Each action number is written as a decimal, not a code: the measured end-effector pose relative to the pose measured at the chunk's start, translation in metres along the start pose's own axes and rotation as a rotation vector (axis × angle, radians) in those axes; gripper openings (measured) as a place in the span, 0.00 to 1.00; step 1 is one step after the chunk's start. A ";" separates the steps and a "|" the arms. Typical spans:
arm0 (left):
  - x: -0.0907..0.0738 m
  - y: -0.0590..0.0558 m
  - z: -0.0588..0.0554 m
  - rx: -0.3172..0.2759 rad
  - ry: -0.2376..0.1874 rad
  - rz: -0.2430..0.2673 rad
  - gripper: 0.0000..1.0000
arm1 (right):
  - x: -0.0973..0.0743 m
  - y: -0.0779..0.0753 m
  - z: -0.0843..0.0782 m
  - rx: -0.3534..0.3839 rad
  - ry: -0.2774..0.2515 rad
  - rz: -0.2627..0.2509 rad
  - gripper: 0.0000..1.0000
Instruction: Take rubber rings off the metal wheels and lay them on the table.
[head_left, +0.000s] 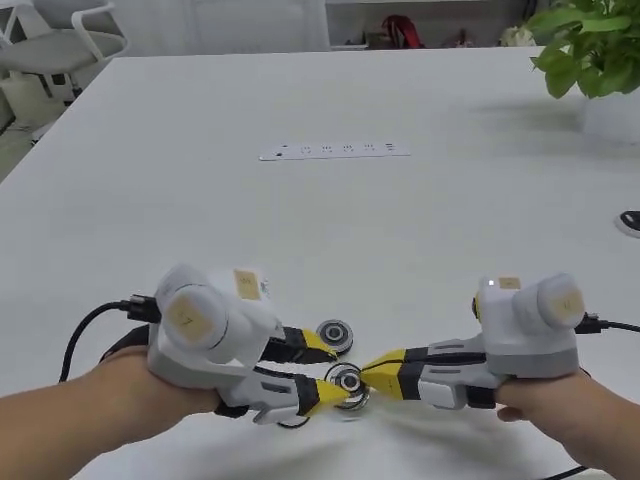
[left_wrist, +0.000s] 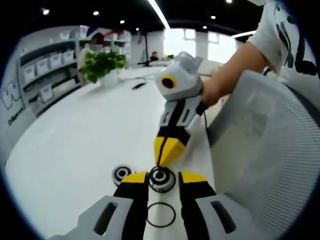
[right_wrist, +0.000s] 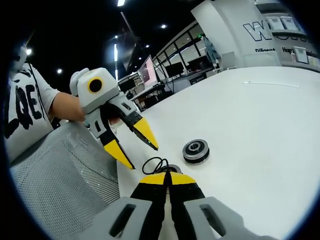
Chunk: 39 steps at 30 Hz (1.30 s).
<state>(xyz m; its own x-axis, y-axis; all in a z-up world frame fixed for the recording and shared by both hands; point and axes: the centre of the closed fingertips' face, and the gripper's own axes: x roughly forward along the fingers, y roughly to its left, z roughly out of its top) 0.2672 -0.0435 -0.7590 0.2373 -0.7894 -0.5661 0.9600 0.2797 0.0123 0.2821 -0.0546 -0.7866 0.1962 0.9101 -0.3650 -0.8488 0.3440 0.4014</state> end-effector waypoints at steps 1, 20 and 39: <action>-0.001 0.000 0.001 -0.002 -0.004 0.000 0.25 | 0.000 0.000 0.000 -0.001 0.000 0.000 0.00; -0.026 0.006 0.009 -0.012 -0.066 0.014 0.34 | 0.000 0.004 0.006 -0.015 -0.004 0.017 0.00; -0.055 0.013 -0.002 -0.040 -0.080 0.058 0.40 | 0.002 0.012 0.016 -0.033 -0.008 0.046 0.00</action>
<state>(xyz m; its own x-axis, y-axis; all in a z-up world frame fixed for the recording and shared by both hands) 0.2664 0.0048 -0.7298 0.3051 -0.8119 -0.4977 0.9379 0.3467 0.0093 0.2804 -0.0451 -0.7692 0.1601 0.9267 -0.3401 -0.8728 0.2938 0.3897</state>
